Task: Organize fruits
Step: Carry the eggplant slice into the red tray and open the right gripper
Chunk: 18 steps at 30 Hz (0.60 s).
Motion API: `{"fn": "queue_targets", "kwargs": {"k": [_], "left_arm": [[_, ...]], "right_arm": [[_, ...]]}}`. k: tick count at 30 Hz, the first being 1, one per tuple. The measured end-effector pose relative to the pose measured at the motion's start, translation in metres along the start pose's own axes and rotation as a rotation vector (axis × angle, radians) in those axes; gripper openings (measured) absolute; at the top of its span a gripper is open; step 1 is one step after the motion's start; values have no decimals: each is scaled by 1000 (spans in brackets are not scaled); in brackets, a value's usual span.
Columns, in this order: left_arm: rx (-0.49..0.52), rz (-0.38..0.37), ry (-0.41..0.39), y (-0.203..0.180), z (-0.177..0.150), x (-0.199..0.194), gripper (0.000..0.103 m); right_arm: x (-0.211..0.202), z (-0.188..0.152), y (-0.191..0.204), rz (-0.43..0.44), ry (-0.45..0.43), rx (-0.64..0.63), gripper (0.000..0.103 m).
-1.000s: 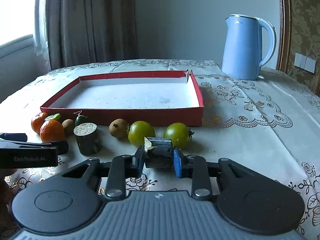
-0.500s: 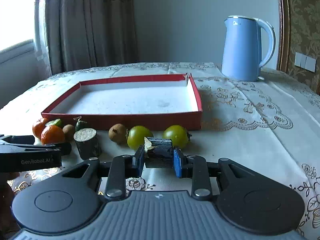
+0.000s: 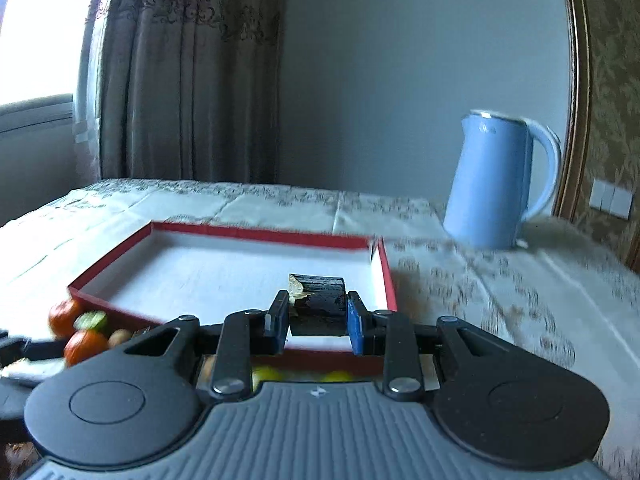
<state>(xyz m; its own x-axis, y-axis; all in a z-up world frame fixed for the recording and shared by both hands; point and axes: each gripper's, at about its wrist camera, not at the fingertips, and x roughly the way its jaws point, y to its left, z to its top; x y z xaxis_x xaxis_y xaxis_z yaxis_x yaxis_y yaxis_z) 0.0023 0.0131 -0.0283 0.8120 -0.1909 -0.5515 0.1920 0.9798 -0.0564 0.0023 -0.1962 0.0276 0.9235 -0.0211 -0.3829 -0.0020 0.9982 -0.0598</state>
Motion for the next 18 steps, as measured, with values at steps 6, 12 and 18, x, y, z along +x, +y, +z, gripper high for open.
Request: {"fn": "queue_targets", "kwargs": {"k": [6,12,18], "left_arm": [[4,-28,-8,-2,0,0,41],[6,-27,1,-3,0,1,41],[7,-26,8,-2,0,0,41]], "right_arm": [[51,18,5,-11,43,-44,29],[101,21,10,19,153,-67,29],[130,19,19,51,264,-89,29]]}}
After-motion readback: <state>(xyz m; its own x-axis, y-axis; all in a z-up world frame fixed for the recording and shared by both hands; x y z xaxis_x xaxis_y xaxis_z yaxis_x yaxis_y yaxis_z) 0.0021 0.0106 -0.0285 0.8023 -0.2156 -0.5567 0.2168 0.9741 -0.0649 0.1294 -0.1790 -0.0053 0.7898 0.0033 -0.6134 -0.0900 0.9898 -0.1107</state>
